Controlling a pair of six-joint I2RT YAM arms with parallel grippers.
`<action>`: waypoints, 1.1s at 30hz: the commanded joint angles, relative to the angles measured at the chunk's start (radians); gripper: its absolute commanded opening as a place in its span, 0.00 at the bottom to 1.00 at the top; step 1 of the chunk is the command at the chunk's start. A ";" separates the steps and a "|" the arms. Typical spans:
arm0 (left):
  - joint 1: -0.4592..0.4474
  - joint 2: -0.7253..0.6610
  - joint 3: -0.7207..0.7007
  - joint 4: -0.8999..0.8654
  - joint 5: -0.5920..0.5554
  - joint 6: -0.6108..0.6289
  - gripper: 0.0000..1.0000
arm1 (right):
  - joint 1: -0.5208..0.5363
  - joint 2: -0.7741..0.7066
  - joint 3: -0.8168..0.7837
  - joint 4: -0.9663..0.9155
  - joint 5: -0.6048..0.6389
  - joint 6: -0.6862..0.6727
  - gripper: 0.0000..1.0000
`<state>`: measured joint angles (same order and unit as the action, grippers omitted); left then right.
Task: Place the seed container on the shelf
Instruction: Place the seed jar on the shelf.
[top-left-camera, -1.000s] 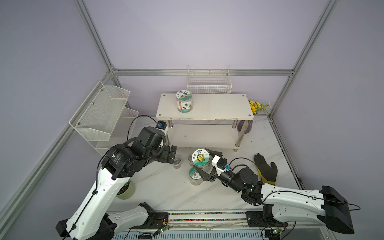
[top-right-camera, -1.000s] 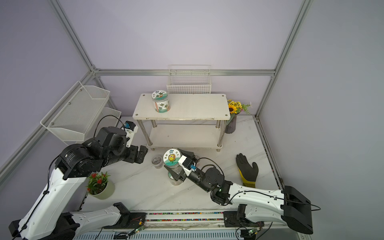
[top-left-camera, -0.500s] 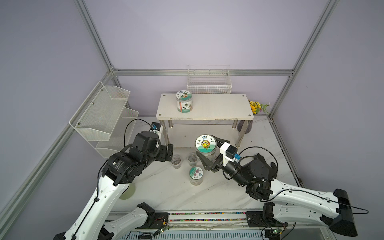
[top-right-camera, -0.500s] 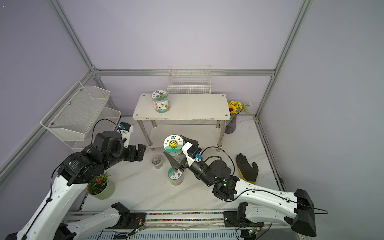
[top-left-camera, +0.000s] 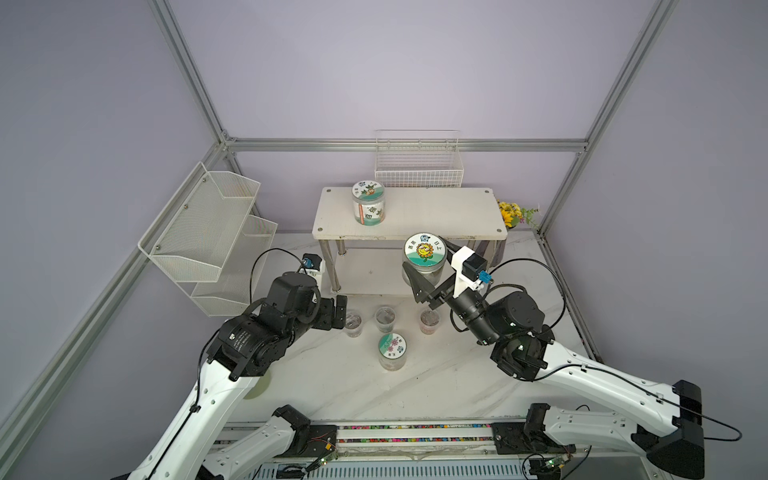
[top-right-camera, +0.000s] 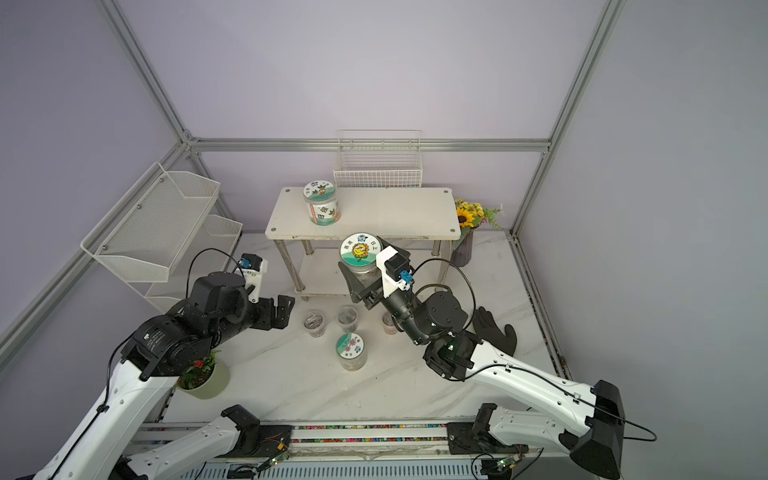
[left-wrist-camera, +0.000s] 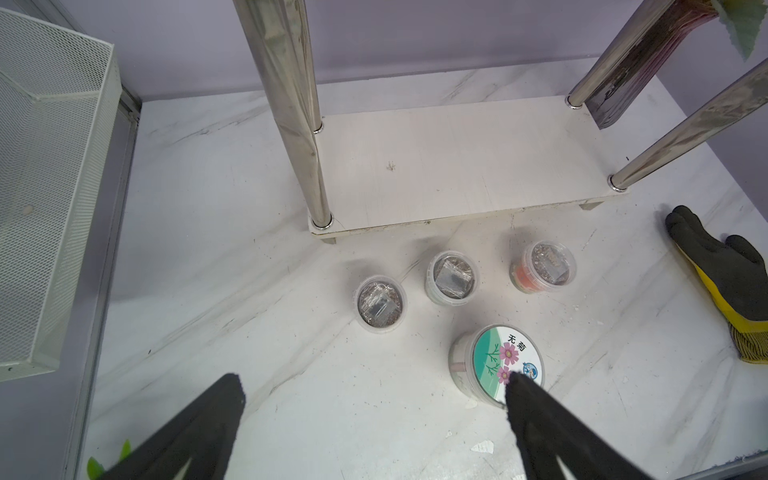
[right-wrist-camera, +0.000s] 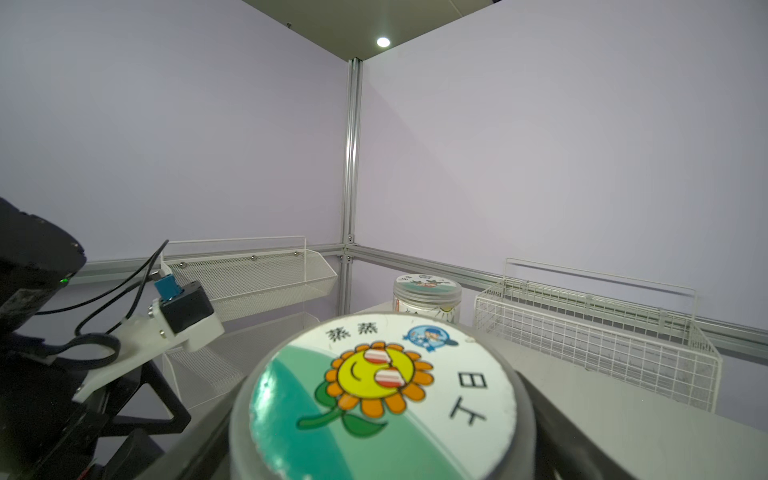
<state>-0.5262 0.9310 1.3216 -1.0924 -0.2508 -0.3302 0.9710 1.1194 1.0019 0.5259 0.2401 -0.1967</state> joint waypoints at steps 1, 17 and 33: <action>0.006 -0.002 0.002 0.068 0.018 -0.019 1.00 | -0.041 0.007 0.067 -0.016 -0.030 0.034 0.49; 0.006 -0.016 -0.078 0.143 0.032 -0.035 1.00 | -0.227 0.180 0.266 -0.089 -0.134 0.131 0.49; 0.018 -0.059 -0.113 0.139 0.009 -0.006 1.00 | -0.373 0.418 0.453 -0.077 -0.233 0.145 0.49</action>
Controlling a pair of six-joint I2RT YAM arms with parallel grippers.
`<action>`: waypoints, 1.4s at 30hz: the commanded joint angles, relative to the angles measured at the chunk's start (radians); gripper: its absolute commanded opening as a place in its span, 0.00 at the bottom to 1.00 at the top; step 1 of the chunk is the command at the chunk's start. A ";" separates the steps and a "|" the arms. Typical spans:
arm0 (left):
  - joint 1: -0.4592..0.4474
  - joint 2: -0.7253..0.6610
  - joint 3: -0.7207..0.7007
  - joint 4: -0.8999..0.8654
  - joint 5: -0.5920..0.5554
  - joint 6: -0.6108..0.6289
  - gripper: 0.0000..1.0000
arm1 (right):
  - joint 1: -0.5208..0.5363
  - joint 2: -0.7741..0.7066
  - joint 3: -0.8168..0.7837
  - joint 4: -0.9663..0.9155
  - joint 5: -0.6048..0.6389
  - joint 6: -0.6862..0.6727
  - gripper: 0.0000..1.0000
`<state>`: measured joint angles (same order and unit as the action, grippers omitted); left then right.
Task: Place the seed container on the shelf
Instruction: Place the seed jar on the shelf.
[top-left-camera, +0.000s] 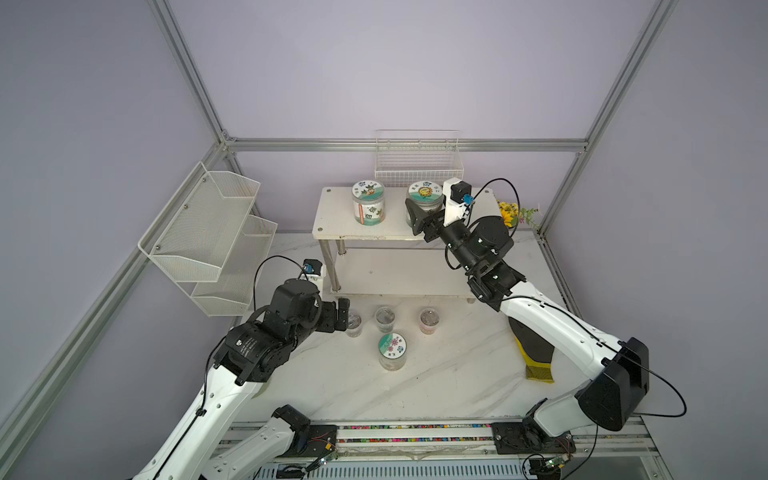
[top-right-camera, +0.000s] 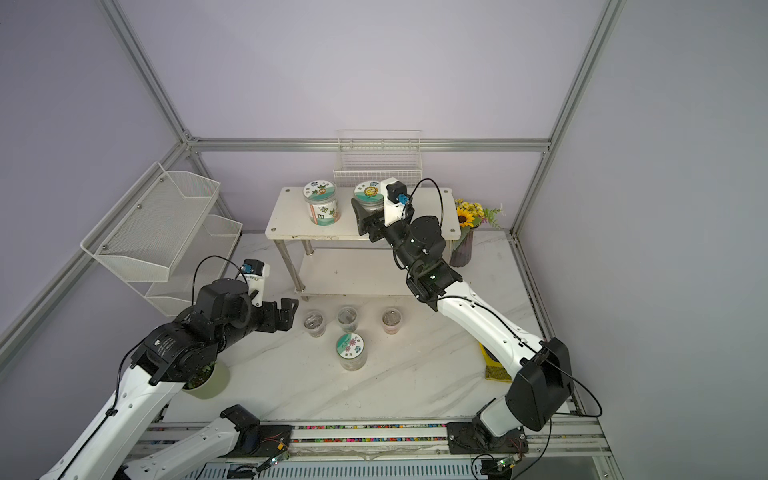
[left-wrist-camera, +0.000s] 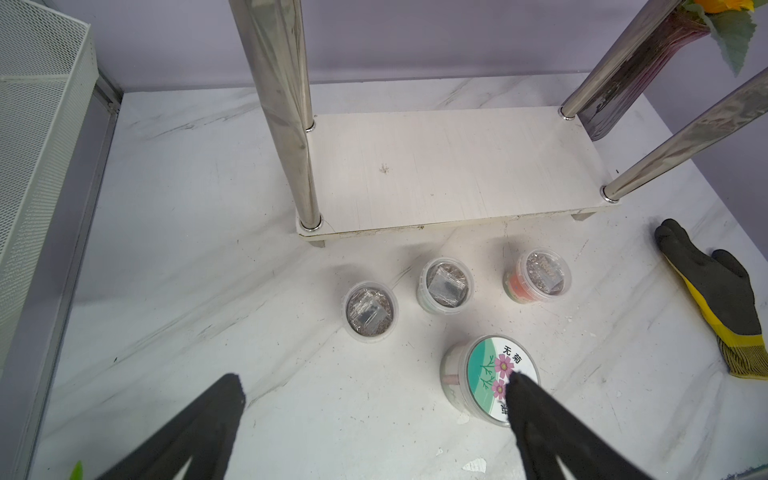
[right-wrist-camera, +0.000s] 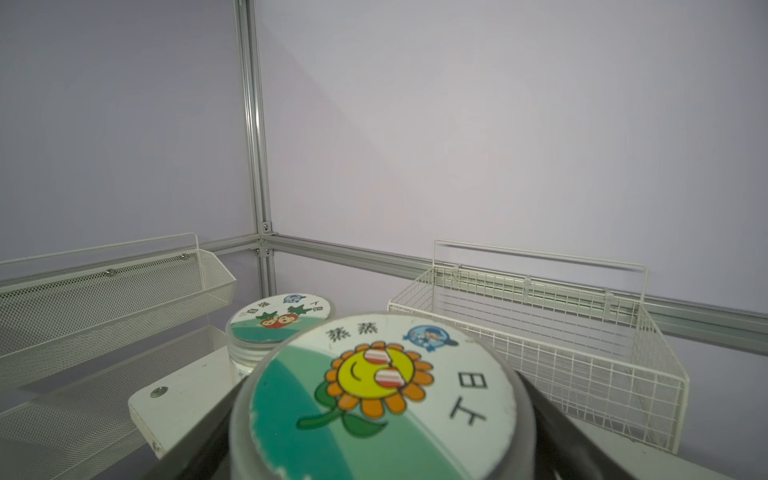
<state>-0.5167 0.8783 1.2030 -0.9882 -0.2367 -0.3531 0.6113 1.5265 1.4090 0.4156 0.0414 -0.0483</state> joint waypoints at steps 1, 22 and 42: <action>0.010 -0.006 0.007 0.037 -0.003 0.018 1.00 | -0.018 0.022 0.053 0.035 -0.038 -0.006 0.49; 0.023 0.015 -0.005 0.068 0.022 0.037 1.00 | -0.083 0.154 0.115 0.074 -0.066 -0.008 0.53; 0.039 0.016 -0.006 0.069 0.048 0.049 0.99 | -0.090 0.219 0.159 0.085 -0.083 0.033 0.62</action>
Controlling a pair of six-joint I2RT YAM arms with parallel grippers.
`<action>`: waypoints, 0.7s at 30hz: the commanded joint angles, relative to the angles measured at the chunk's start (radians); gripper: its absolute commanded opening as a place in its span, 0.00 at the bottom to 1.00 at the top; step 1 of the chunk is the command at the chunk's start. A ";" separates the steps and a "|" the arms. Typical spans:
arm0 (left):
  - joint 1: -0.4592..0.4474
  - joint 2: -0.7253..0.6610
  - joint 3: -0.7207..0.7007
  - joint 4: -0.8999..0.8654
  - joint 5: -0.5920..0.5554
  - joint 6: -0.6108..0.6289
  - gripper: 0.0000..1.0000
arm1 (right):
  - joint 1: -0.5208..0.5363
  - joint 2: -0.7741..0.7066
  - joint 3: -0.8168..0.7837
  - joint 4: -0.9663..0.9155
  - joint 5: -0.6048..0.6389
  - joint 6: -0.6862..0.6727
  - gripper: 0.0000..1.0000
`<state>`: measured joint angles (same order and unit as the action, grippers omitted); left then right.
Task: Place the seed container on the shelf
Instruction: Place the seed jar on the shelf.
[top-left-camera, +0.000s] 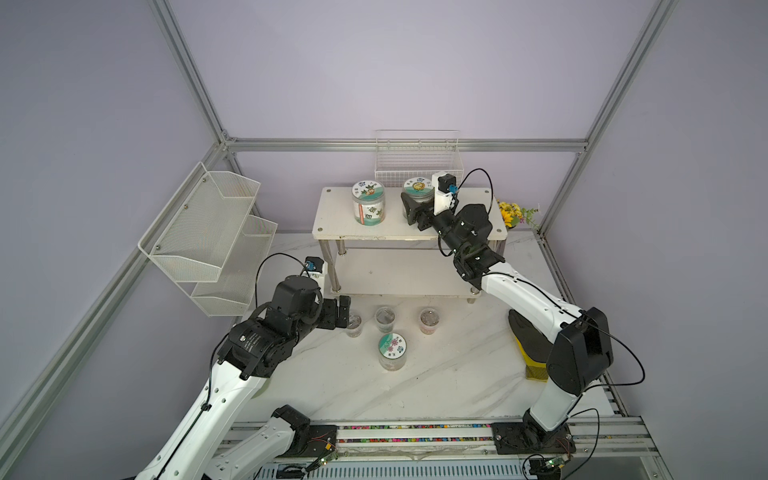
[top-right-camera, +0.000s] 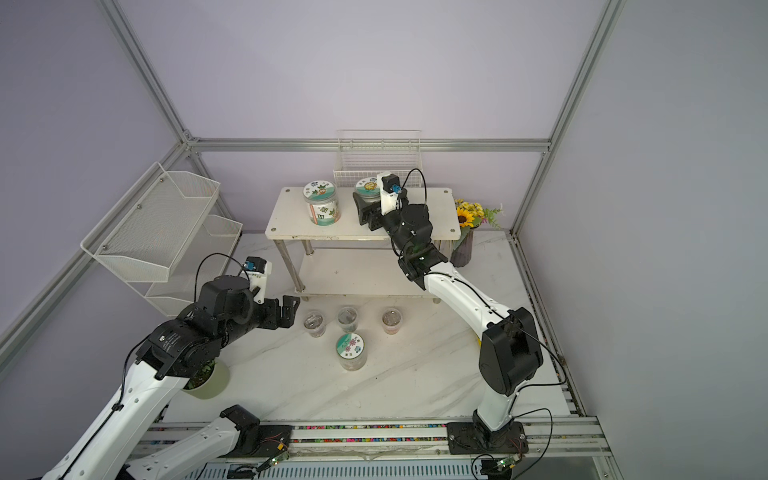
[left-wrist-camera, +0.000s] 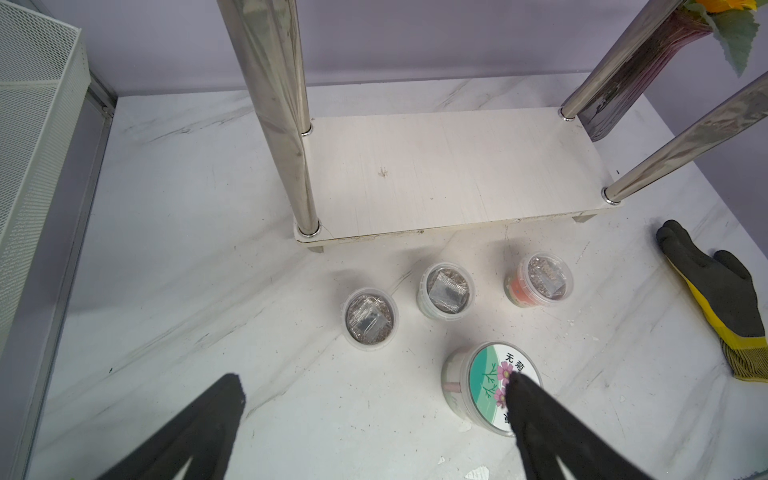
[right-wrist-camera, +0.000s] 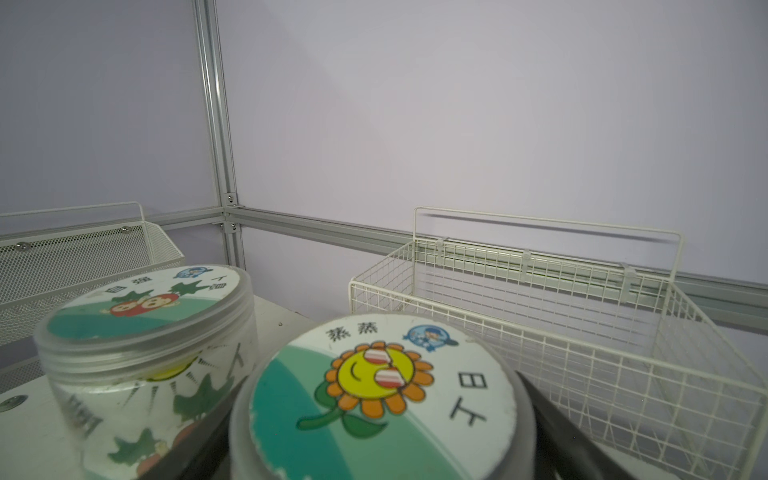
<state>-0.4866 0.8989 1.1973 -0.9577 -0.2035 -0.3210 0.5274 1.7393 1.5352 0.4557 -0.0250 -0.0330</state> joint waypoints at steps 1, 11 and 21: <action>0.008 -0.004 -0.001 0.037 0.016 0.019 1.00 | -0.007 0.005 0.031 0.043 -0.019 0.019 0.62; 0.010 0.003 0.003 0.036 0.023 0.014 1.00 | -0.006 -0.026 -0.015 0.036 -0.035 0.028 0.67; 0.010 -0.001 -0.001 0.027 0.018 0.008 1.00 | -0.006 -0.038 -0.035 0.045 -0.034 0.030 0.74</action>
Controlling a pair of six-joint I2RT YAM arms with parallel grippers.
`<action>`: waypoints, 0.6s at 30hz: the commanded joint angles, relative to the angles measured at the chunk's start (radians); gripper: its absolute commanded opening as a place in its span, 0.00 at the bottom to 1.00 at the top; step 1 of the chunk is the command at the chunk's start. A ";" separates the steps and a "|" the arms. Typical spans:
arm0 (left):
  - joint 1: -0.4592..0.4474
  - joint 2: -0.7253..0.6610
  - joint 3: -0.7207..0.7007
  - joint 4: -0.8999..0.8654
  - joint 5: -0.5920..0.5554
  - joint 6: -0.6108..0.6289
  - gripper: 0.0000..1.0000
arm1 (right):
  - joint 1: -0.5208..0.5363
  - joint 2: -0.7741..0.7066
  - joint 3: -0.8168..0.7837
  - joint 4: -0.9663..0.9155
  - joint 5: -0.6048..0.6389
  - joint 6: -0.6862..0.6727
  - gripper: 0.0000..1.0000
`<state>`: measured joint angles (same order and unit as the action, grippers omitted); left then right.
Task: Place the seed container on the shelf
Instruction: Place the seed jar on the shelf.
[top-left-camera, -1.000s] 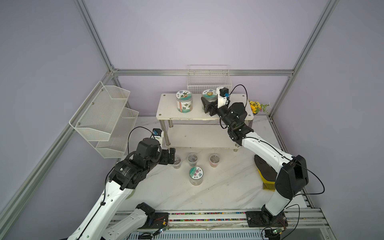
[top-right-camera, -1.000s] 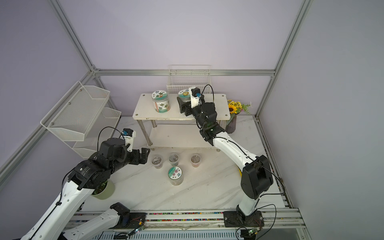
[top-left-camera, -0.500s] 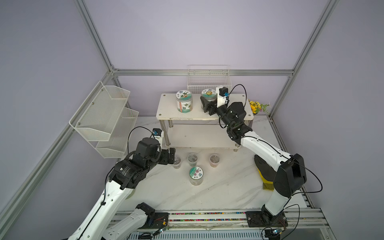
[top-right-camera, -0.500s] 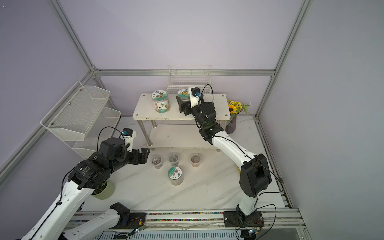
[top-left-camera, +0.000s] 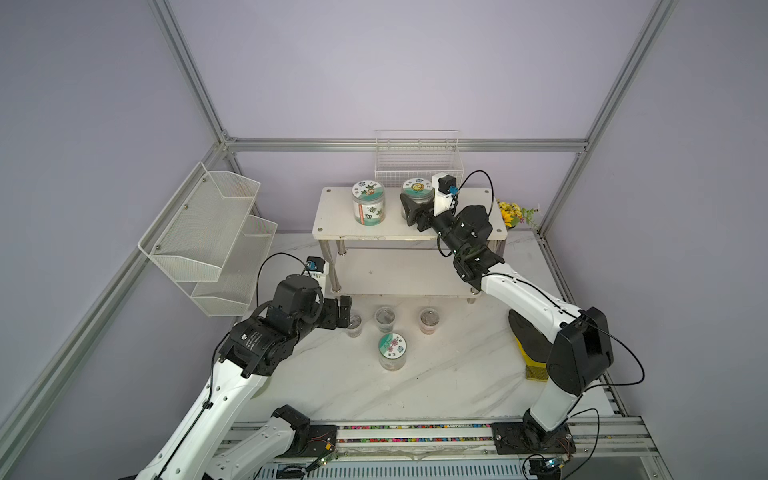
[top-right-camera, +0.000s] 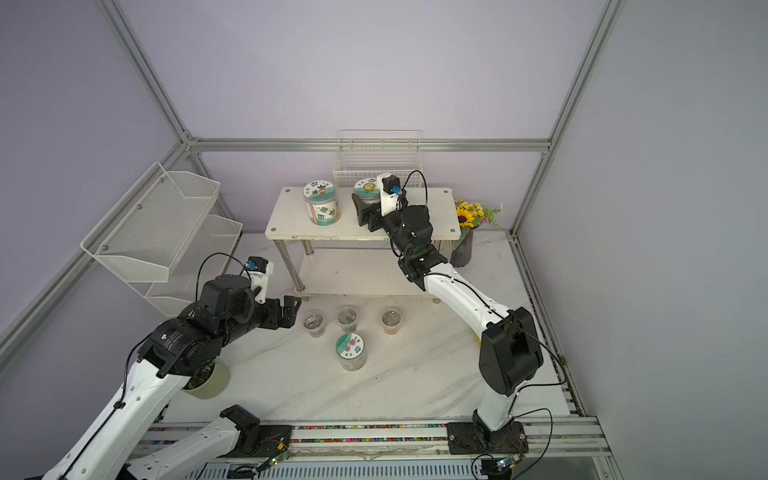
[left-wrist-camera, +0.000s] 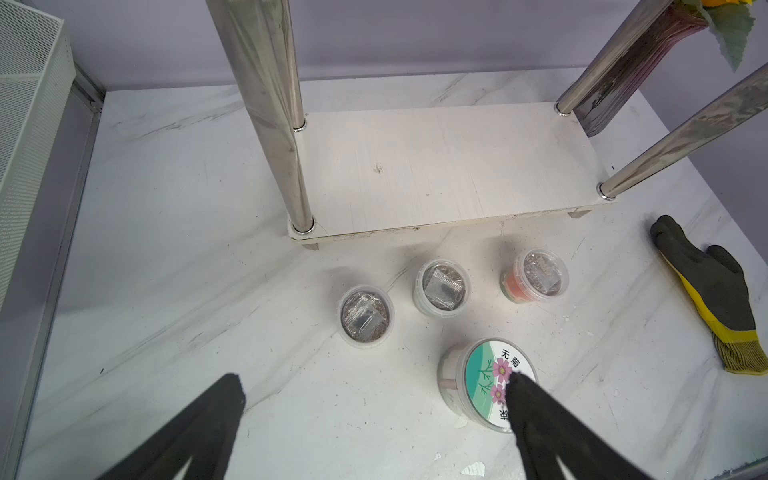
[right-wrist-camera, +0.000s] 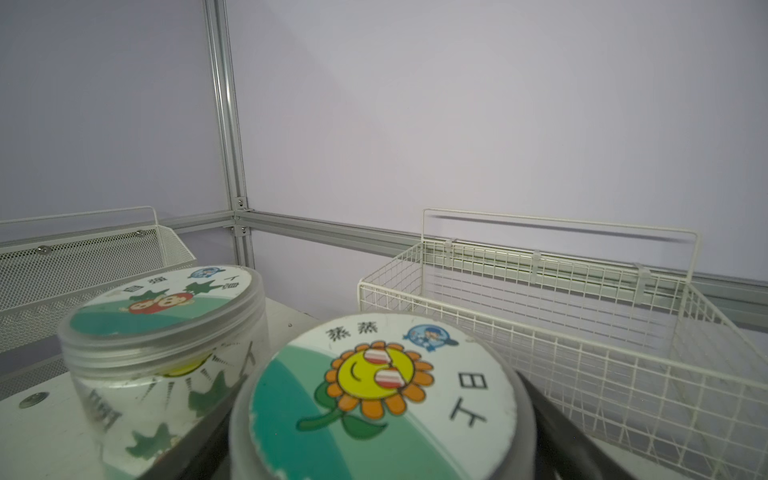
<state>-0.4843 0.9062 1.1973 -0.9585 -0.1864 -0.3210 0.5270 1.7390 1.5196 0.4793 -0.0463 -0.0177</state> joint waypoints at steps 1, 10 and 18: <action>0.008 -0.011 -0.001 0.027 0.000 0.008 1.00 | -0.006 -0.040 -0.023 0.024 -0.012 0.015 0.74; 0.008 -0.006 0.010 0.026 0.002 0.013 1.00 | -0.005 -0.061 -0.051 0.034 -0.012 0.024 0.74; 0.010 -0.004 0.012 0.027 0.003 0.017 1.00 | -0.006 -0.081 -0.071 0.035 -0.018 0.030 0.75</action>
<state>-0.4797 0.9058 1.1973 -0.9585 -0.1860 -0.3210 0.5270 1.6985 1.4635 0.5003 -0.0479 -0.0029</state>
